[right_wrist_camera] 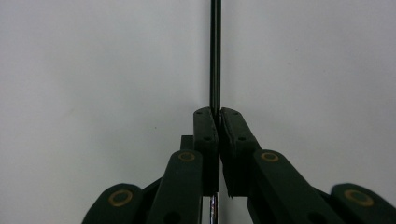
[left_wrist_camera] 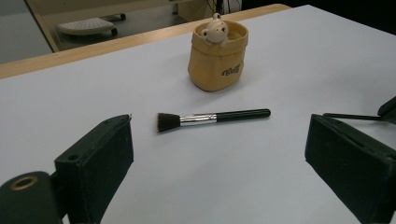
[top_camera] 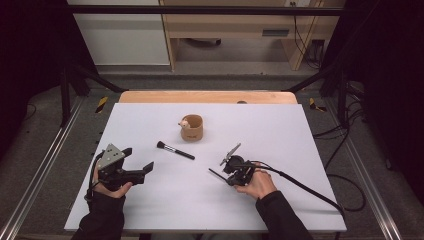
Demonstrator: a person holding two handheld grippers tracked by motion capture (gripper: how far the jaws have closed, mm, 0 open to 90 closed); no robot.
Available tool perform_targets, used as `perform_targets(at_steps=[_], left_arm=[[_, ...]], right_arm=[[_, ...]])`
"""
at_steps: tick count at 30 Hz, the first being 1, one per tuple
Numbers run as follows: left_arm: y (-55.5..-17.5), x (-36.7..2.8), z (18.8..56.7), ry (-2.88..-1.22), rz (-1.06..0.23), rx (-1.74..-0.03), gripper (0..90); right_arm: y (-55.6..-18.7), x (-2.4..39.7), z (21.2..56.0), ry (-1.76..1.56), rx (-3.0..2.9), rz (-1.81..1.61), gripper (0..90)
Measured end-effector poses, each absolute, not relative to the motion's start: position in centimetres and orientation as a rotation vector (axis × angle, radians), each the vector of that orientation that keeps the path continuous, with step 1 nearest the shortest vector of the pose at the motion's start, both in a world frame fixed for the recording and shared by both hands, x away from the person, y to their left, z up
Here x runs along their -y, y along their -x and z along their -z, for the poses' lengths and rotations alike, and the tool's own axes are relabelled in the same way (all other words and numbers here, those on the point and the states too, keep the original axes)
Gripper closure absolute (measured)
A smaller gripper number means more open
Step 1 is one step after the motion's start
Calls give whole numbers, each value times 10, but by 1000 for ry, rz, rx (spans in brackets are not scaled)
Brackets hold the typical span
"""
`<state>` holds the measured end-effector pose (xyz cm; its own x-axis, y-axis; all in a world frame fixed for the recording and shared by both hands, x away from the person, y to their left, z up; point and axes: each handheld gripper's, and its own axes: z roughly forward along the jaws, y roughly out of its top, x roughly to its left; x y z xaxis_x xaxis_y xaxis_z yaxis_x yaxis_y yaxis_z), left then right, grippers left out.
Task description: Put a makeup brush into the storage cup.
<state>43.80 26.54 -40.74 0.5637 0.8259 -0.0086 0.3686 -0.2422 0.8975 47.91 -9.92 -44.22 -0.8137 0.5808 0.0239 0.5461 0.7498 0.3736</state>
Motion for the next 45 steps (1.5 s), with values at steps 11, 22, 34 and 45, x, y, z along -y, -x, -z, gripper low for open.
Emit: perform_targets(at_steps=[11, 22, 34, 45], left_arm=[[-437, -262, 406, -1851, -593, -956, 71], [-437, -258, 404, -1865, -586, -935, 71], [-438, -252, 401, -1896, -572, -901, 71], [-439, -239, 391, -1935, -570, -830, 74]], right_arm=[[-477, 113, 409, -912, -2791, -771, 856], [-477, 119, 395, -884, -2772, -844, 856], [-478, 113, 381, -827, -2777, -905, 856], [-478, 106, 374, -780, -2810, -941, 856]])
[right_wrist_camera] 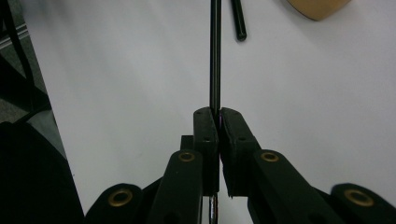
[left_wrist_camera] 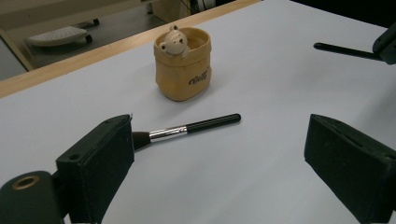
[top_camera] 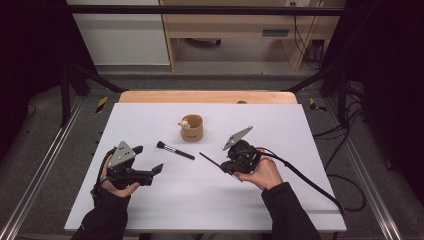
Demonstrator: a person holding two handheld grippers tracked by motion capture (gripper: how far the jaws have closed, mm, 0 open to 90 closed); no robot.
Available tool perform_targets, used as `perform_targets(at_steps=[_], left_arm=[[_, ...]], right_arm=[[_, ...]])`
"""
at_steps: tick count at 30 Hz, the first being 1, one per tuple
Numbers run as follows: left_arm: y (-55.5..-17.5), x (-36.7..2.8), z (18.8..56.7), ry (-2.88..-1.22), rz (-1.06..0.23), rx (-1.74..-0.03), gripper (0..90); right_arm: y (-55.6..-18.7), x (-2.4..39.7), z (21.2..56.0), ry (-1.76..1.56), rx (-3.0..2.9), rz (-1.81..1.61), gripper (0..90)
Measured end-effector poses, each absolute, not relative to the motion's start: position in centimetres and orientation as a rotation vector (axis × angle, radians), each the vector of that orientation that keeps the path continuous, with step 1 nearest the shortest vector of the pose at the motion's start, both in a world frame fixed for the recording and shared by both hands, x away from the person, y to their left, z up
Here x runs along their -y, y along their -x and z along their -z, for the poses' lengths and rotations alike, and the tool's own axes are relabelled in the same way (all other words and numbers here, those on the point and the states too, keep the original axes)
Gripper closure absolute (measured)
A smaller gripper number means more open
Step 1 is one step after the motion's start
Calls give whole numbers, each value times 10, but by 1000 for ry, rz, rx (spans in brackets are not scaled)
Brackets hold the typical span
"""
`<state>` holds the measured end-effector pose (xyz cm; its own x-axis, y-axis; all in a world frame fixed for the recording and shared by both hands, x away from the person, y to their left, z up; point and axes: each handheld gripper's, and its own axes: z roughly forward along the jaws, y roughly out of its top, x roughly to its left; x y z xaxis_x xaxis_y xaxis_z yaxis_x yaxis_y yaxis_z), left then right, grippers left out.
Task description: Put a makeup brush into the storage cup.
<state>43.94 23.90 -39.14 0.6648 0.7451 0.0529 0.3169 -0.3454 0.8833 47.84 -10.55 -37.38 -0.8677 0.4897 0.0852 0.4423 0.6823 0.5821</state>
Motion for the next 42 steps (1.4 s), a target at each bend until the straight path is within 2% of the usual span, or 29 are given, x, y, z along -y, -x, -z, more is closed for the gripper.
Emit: perform_targets(at_steps=[26, 42], left_arm=[[-439, -197, 378, -2176, -595, -641, 83], [-434, -171, 374, -2262, -617, -522, 85]], right_arm=[[-479, 98, 372, -708, -2893, -889, 856], [-478, 95, 374, -700, -2925, -881, 856]])
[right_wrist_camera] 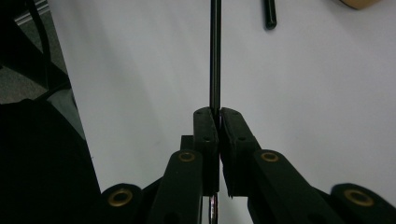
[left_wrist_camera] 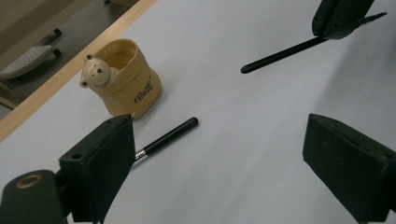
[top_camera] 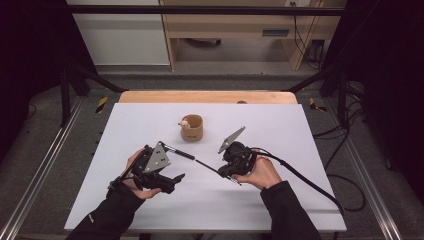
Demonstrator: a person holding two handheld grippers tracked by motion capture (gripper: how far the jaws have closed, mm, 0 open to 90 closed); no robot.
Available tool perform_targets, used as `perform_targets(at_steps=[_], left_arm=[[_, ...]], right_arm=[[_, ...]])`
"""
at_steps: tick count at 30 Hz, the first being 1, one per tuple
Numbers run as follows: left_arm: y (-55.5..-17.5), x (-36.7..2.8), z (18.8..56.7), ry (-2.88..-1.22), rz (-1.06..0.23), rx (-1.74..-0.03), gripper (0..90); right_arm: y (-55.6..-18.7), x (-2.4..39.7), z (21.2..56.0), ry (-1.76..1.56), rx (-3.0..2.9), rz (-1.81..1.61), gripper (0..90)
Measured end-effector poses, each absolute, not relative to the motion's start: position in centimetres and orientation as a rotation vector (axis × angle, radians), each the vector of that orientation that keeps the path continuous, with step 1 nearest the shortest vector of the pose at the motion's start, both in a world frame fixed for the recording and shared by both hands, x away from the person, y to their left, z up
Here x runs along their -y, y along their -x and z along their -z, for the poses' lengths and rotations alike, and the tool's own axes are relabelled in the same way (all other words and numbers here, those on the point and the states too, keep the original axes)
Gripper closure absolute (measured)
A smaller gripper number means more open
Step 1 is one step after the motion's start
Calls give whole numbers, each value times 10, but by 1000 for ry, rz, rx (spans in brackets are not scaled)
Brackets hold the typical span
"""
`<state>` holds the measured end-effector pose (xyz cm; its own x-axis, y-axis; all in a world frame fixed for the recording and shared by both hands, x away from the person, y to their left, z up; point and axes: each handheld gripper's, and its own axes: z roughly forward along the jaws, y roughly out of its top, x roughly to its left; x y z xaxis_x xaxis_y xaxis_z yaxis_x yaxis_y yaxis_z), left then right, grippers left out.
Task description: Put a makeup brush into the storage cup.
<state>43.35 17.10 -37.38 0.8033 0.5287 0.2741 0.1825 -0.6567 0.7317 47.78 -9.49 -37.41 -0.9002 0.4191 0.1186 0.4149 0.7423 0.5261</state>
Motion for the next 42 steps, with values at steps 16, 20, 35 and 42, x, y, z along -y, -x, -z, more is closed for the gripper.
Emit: perform_targets(at_steps=[16, 20, 35, 42], left_arm=[[-430, -150, 377, -2341, -651, -373, 88], [-430, -145, 378, -2345, -656, -345, 96], [-426, -129, 383, -2398, -695, -231, 130], [-424, -121, 385, -2430, -711, -171, 142]], right_arm=[[-477, 91, 374, -683, -2958, -876, 856], [-478, 89, 374, -672, -2972, -878, 856], [-476, 82, 375, -660, -2997, -887, 856], [-475, 81, 376, -650, -3013, -891, 856]])
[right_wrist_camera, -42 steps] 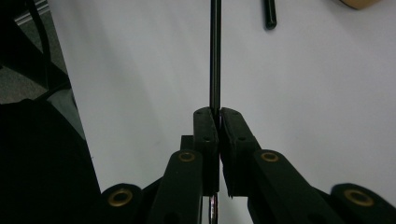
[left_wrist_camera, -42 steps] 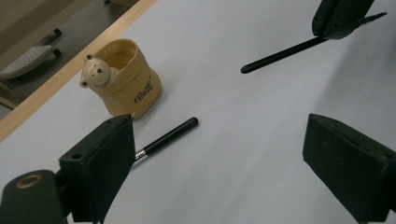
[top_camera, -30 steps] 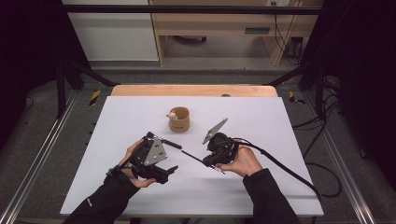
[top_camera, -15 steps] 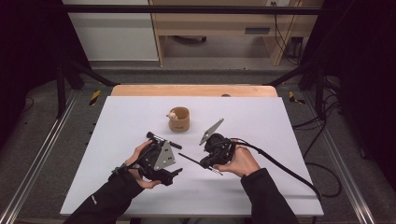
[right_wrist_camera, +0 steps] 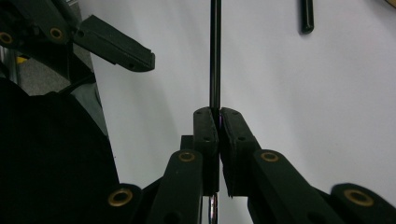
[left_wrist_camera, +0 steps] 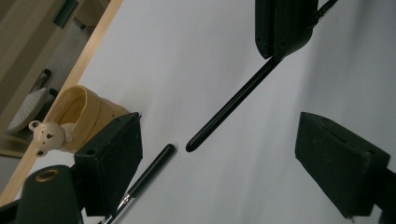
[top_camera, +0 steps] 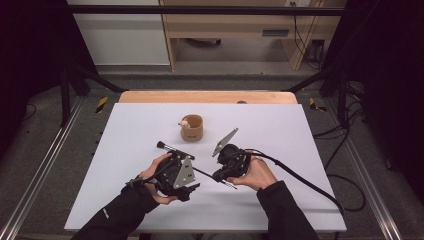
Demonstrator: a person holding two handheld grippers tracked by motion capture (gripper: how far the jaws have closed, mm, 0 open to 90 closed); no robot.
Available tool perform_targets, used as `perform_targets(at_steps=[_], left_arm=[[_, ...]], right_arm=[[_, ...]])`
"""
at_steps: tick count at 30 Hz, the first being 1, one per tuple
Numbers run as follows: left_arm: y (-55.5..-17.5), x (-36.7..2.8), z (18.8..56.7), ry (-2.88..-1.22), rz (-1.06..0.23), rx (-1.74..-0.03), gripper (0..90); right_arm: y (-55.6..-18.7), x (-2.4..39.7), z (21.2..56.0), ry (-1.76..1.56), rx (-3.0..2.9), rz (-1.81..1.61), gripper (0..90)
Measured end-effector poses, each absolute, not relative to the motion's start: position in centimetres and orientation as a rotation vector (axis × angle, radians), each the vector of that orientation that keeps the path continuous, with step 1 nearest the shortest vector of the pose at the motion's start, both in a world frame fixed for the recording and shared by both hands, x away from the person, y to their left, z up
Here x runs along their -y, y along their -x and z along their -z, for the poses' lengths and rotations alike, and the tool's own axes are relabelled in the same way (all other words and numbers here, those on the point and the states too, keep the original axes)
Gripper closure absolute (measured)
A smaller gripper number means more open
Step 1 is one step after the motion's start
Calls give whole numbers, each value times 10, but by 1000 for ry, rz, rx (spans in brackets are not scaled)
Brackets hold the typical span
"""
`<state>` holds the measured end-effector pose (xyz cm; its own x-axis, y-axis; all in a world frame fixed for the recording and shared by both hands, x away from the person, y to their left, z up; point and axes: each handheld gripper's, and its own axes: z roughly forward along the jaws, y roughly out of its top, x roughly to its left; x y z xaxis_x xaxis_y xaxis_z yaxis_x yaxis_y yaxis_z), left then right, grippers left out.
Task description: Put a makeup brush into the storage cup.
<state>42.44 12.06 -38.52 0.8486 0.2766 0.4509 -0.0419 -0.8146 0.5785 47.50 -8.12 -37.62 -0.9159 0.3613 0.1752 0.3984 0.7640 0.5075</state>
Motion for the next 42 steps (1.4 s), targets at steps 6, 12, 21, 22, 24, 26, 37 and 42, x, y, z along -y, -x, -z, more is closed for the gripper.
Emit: perform_targets(at_steps=[6, 12, 21, 22, 24, 26, 37, 42], left_arm=[[-422, -114, 388, -2442, -720, -122, 161], [-419, -108, 390, -2465, -748, -66, 187], [-417, -103, 393, -2505, -775, -2, 233], [-417, -103, 393, -2504, -776, 4, 240], [-417, -102, 393, -2510, -783, 20, 254], [-416, -101, 393, -2511, -794, 42, 277], [-413, -97, 399, -2537, -865, 144, 424], [-412, -96, 402, -2541, -907, 173, 488]], right_arm=[[-474, 80, 377, 618, 2883, 850, 856], [-473, 79, 378, 609, 2880, 843, 856], [-473, 79, 378, 596, 2875, 835, 856], [-473, 79, 378, 598, 2876, 833, 856], [-473, 79, 378, 594, 2875, 832, 856], [-473, 79, 378, 591, 2871, 827, 856], [-472, 78, 379, 576, 2871, 807, 856], [-472, 78, 380, 576, 2869, 807, 856]])
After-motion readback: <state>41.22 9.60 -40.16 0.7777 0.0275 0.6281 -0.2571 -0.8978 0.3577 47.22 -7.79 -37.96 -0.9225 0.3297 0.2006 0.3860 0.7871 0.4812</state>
